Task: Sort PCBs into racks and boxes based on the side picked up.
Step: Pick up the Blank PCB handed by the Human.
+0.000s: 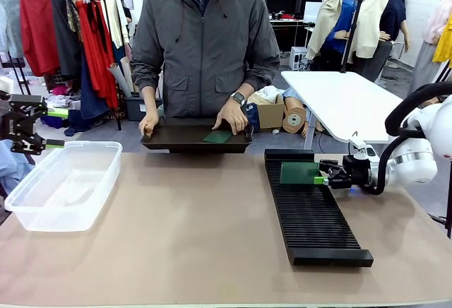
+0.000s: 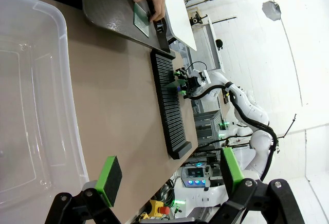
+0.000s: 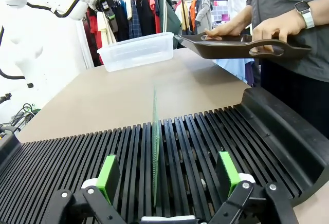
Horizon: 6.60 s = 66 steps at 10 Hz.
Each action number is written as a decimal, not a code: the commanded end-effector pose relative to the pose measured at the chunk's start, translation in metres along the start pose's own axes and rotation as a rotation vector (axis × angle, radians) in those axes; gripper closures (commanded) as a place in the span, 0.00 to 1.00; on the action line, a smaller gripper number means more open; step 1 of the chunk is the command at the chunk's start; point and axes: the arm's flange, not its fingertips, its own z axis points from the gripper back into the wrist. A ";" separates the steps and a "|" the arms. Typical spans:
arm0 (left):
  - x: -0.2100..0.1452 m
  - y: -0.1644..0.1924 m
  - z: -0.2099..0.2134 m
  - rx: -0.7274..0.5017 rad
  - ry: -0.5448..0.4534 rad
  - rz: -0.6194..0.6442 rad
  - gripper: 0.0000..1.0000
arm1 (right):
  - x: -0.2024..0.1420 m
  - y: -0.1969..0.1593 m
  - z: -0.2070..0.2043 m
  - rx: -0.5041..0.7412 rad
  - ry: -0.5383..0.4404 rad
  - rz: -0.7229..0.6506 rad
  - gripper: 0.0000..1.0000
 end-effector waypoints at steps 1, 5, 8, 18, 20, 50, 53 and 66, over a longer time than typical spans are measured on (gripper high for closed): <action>0.000 -0.001 0.001 -0.009 0.003 -0.001 0.00 | 0.000 0.000 0.000 -0.002 0.000 0.000 0.00; 0.000 -0.001 0.001 -0.009 0.003 -0.001 0.00 | 0.000 0.000 0.000 -0.002 0.000 0.000 0.00; 0.000 -0.001 0.001 -0.009 0.003 -0.001 0.00 | 0.011 0.005 -0.004 0.023 -0.036 -0.035 0.00; 0.000 -0.001 0.001 -0.009 0.003 -0.001 0.00 | 0.155 0.099 -0.025 0.177 -0.148 -0.435 0.00; 0.000 -0.001 0.001 -0.009 0.003 -0.001 0.00 | 0.175 0.125 -0.032 0.237 -0.080 -0.616 0.00; 0.010 -0.038 -0.231 -0.288 0.108 -0.292 0.00 | 0.186 0.188 -0.029 0.319 0.136 -1.125 0.00; 0.016 -0.037 -0.268 -0.300 0.179 -0.290 0.00 | 0.186 0.188 -0.029 0.319 0.136 -1.125 0.00; 0.040 -0.024 -0.328 -0.444 0.349 -0.227 0.31 | 0.186 0.188 -0.029 0.319 0.136 -1.125 0.00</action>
